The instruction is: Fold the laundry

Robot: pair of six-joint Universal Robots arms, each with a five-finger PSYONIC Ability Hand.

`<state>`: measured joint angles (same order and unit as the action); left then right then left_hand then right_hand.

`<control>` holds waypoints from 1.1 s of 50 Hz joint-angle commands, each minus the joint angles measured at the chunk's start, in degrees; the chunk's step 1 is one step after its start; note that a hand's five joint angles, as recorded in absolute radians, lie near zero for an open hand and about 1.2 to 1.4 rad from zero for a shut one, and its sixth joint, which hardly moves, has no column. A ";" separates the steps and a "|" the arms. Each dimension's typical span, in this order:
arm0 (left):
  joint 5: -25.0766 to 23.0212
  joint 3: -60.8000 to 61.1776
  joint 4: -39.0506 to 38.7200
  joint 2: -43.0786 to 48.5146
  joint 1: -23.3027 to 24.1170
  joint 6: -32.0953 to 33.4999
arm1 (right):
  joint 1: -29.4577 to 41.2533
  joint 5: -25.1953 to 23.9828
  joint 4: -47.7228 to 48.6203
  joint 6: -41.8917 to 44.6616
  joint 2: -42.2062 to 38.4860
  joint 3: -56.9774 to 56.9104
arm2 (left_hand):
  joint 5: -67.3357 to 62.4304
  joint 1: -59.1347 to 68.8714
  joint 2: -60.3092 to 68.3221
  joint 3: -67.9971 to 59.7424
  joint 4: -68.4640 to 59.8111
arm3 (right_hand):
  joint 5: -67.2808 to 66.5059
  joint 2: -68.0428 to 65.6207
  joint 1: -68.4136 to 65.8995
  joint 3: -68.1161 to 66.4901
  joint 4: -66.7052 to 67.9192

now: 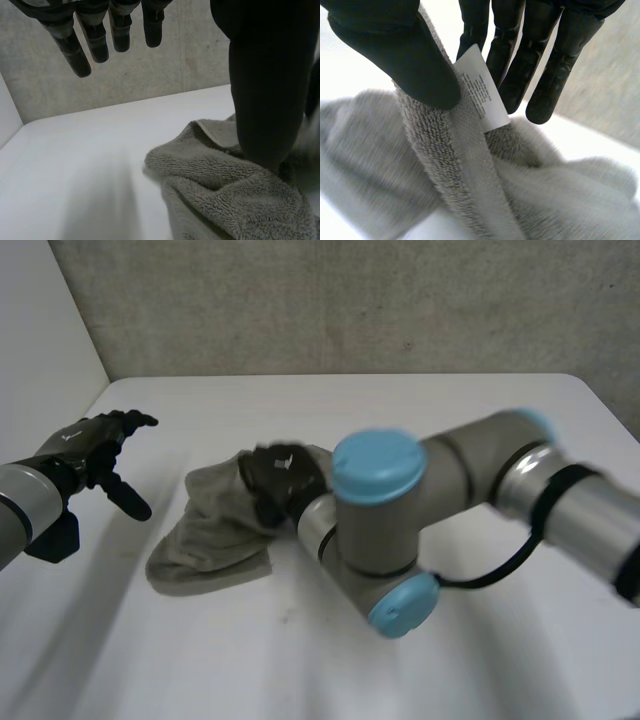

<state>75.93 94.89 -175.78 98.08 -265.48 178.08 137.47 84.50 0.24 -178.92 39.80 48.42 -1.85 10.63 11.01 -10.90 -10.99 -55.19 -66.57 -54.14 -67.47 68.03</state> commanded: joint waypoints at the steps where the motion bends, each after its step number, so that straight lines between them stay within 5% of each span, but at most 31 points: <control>1: 0.09 1.00 0.00 -0.08 0.76 0.17 | -6.33 -0.83 -1.12 10.40 17.65 9.74 | -0.55 1.77 1.39 -1.51 -1.41 | -14.81 -13.43 -25.86 -12.53 11.97; 13: -0.08 2.58 -0.70 -0.26 2.95 0.25 | -18.65 -2.23 -3.93 23.88 33.42 29.98 | -0.72 1.94 1.56 -1.67 -1.58 | -14.81 -13.43 -25.86 -12.53 11.97; 26: -0.08 2.41 -10.71 9.57 7.34 3.31 | -36.12 -18.04 -4.37 24.40 46.59 46.84 | -1.06 2.28 1.89 -2.01 -1.91 | -14.81 -13.43 -25.86 -12.53 11.97; 35: 2.37 0.12 -16.09 19.07 10.16 13.87 | -43.17 -22.27 -4.72 25.11 50.47 50.46 | -3.73 4.95 4.56 -4.68 -4.59 | -14.81 -13.43 -25.86 -12.53 11.97; 41: 5.45 -1.02 -15.91 21.36 11.30 15.37 | -49.83 -26.48 -4.55 28.26 50.56 53.00 | -9.47 10.69 10.30 -10.42 -10.33 | -14.81 -13.43 -25.86 -12.53 11.97; 44: 5.54 -1.37 -16.00 21.63 12.45 15.81 | -50.72 -27.37 -4.46 29.76 50.38 53.27 | -25.11 26.33 25.95 -26.06 -25.97 | -14.81 -13.43 -25.86 -12.53 11.97; 46: 5.72 -3.03 -16.61 21.45 13.58 16.68 | -50.55 -27.55 -4.11 30.21 49.85 53.01 | -62.09 63.31 62.92 -63.04 -62.94 | -14.81 -13.43 -25.86 -12.53 11.97; 55: 10.01 -25.49 -17.49 22.15 17.89 17.83 | -45.19 -21.04 1.08 29.59 37.90 35.52 | -68.15 69.37 68.99 -69.10 -69.01 | -14.81 -13.43 -25.86 -12.53 11.97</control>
<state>82.27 87.36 -192.65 119.72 -250.78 195.30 87.46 57.74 -2.83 -148.22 87.77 98.58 -53.68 63.90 64.08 -63.96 -63.72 -56.12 -67.49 -54.14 -67.82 68.25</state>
